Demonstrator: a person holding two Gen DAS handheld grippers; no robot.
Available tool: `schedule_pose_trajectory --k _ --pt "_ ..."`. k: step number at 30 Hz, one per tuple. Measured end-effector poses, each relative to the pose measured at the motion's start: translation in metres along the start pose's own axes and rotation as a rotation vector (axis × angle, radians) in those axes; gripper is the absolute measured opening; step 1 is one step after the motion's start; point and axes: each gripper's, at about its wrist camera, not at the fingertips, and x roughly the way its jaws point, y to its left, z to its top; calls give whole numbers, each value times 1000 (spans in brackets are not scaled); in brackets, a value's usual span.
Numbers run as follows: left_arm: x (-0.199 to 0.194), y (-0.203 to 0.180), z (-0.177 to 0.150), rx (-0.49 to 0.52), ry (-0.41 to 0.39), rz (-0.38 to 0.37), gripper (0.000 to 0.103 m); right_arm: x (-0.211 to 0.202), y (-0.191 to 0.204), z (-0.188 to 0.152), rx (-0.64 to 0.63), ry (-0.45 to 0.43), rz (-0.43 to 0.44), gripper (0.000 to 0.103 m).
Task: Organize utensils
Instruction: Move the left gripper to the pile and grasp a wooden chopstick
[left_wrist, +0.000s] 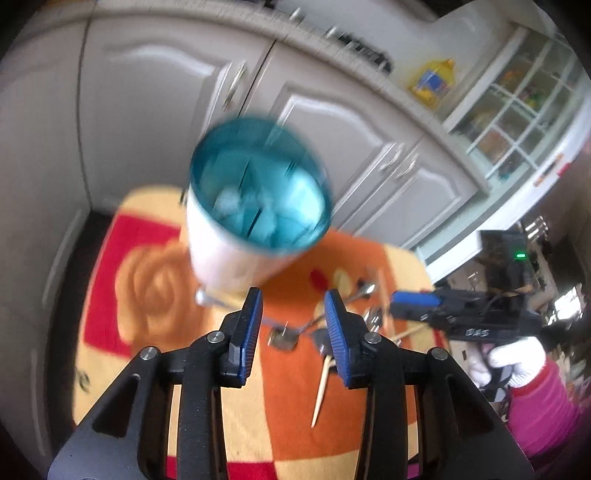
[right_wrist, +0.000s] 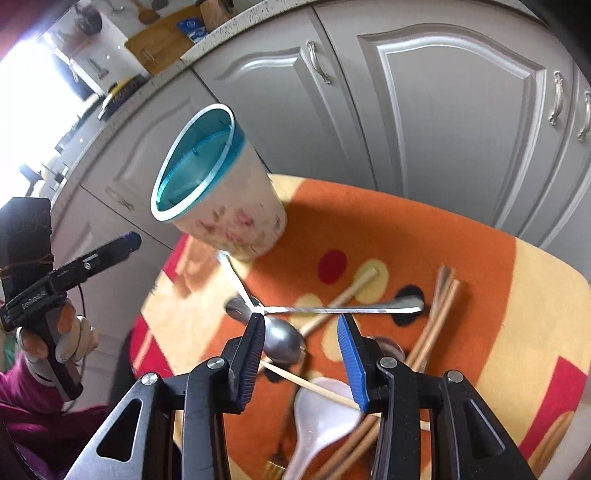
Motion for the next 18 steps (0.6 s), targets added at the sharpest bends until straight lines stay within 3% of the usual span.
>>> schedule_pose_trajectory --k 9,12,16,18 --pt "42 -10 -30 -92 126 -64 34 -15 -39 -33 68 -6 -112 39" --pt "50 -21 -34 -81 137 -61 34 -17 -50 -41 101 0 -121 35" --pt "57 -27 -39 -68 171 -61 34 -24 -39 -53 89 -2 -31 33" --pt "61 -30 -42 -63 188 -66 34 -23 -28 -60 45 9 -31 32"
